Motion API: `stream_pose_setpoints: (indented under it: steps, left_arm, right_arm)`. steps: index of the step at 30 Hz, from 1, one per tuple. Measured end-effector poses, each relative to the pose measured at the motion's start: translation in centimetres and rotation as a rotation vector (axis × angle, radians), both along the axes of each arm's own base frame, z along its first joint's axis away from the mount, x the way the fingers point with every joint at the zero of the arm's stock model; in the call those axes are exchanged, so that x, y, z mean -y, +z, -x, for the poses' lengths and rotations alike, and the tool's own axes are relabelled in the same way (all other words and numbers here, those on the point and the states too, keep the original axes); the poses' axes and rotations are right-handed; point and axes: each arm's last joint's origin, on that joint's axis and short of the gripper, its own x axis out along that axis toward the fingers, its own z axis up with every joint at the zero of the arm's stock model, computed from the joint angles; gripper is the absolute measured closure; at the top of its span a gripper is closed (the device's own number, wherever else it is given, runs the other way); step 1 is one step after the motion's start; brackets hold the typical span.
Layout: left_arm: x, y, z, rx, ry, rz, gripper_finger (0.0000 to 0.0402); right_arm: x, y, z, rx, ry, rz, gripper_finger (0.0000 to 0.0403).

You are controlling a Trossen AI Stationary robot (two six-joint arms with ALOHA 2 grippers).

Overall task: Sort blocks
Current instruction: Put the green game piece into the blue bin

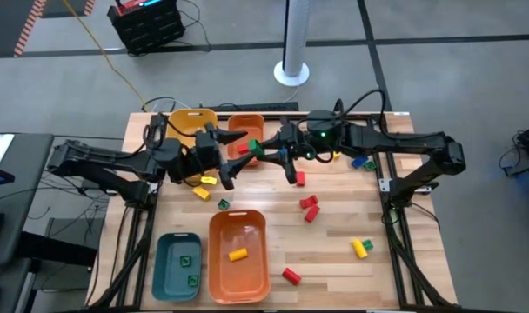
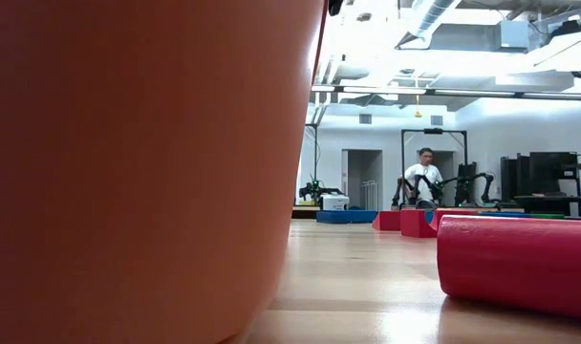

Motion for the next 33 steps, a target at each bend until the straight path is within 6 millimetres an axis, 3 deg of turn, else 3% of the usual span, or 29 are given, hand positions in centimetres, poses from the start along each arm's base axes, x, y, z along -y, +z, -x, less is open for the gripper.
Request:
stream_pose_setpoints:
  steps: [13,17,21,23,33]
  left_arm:
    - [0.4,-1.2,-2.9,0.070,-0.020,-0.017,0.0101]
    - [0.4,-1.0,-2.8,0.087,-0.019,-0.022,0.0144]
    - [0.4,-1.0,-2.8,0.066,-0.008,-0.076,0.0223]
    - [0.5,-1.0,-2.8,0.067,-0.025,-0.078,0.0273]
    - [0.3,-1.2,-2.7,0.045,-0.033,-0.049,0.0277]
  right_arm:
    - [-1.6,0.5,-0.2,0.047,0.054,-0.002,0.0274]
    - [-1.6,0.5,-0.2,0.045,0.051,-0.021,0.0274]
    - [-1.5,0.5,-0.2,0.046,0.049,-0.027,0.0271]
    - [-1.6,0.5,-0.2,0.047,0.059,-0.014,0.0262]
    - [-1.2,0.3,-0.1,0.020,0.048,-0.064,0.0160]
